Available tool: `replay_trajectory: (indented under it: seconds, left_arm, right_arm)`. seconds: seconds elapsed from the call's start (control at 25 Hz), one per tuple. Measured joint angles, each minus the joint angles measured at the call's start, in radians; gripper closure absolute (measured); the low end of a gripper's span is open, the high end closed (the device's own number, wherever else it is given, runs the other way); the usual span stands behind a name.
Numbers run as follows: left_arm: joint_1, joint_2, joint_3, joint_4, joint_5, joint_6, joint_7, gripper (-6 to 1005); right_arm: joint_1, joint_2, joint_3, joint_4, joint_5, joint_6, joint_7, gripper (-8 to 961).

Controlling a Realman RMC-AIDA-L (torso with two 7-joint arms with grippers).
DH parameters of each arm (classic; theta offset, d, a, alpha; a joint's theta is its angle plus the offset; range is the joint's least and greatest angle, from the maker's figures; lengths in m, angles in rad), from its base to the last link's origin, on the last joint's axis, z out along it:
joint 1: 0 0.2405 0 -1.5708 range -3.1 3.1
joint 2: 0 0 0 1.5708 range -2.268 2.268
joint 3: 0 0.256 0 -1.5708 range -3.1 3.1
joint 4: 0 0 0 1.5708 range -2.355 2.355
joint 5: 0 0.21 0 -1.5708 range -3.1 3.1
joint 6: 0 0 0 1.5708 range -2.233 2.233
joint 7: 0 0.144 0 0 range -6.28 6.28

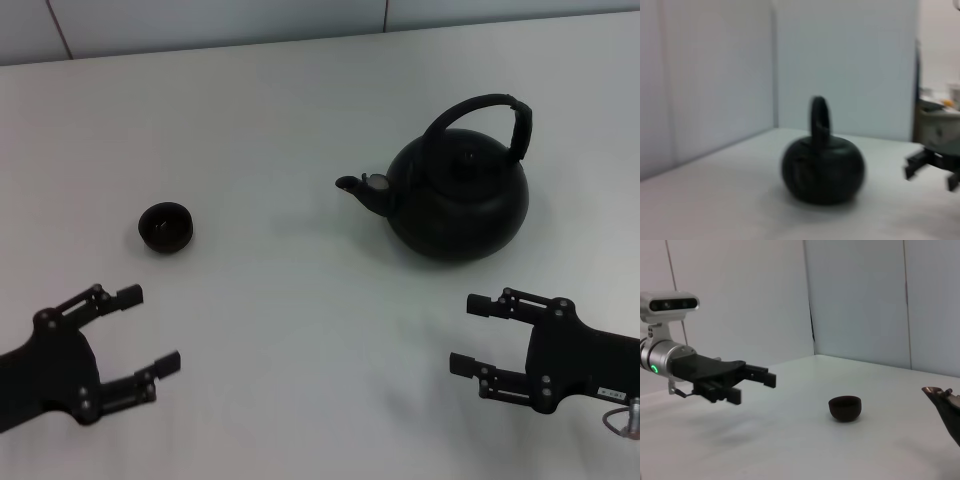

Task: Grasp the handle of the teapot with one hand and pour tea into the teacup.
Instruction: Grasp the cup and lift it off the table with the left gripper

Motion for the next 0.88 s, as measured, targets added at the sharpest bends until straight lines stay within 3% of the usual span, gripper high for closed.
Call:
replay_trajectory:
  seconds: [0.28,0.52,0.88]
  left_arm:
    - [0.008,-0.005,-0.141,-0.062,-0.053,-0.114,0.014,145]
    - [0.003,-0.006,-0.168,-0.074,-0.082,-0.195,0.014,146]
    - [-0.001,-0.004,-0.167,-0.075,-0.093,-0.209,0.015,147]
  right_arm:
    - [0.001,0.001,0.000,0.000,0.003,0.000,0.000,241]
    - [0.005,0.000,0.000,0.012,0.006,-0.001,0.001,241]
    - [0.008,-0.001,0.000,0.023,0.007,-0.002,0.001,242]
